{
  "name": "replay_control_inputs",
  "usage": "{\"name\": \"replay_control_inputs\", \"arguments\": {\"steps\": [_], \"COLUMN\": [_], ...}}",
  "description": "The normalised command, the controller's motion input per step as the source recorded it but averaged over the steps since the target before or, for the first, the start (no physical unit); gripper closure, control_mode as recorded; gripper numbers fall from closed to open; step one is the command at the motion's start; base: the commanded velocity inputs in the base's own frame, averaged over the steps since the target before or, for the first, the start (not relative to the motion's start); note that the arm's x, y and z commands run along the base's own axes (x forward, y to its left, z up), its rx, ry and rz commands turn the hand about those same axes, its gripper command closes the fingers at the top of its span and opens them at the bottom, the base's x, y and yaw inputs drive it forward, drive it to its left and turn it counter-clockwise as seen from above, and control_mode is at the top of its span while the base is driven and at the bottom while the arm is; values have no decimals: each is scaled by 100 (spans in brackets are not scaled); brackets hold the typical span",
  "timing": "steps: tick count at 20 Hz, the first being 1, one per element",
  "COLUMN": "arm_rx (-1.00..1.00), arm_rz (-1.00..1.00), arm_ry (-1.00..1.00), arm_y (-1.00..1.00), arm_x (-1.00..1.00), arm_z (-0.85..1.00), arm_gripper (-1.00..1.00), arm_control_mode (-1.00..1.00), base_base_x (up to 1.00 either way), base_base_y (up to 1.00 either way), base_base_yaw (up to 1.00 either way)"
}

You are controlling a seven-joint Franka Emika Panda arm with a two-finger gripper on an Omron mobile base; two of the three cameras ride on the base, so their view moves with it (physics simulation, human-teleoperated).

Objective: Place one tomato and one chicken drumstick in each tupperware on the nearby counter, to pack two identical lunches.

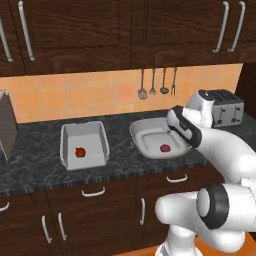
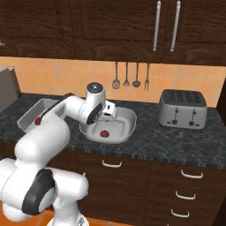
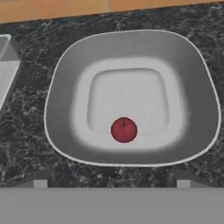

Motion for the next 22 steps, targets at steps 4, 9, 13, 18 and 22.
{"name": "replay_control_inputs", "arguments": {"steps": [4,9,13,18,22], "arm_rx": [-5,-3,5,4,0], "arm_rz": [0,0,1,1,1], "arm_ry": [4,0,1,8,5], "arm_y": [0,1,11,18,28], "arm_x": [-100,-100,-100,-99,-96], "arm_z": [76,64,90,100,93], "arm_gripper": [-100,-100,-100,-100,-100], "arm_control_mode": [-100,-100,-100,-100,-100], "base_base_x": [0,0,0,0,0], "base_base_y": [0,0,0,0,0], "base_base_yaw": [0,0,0,0,0]}}
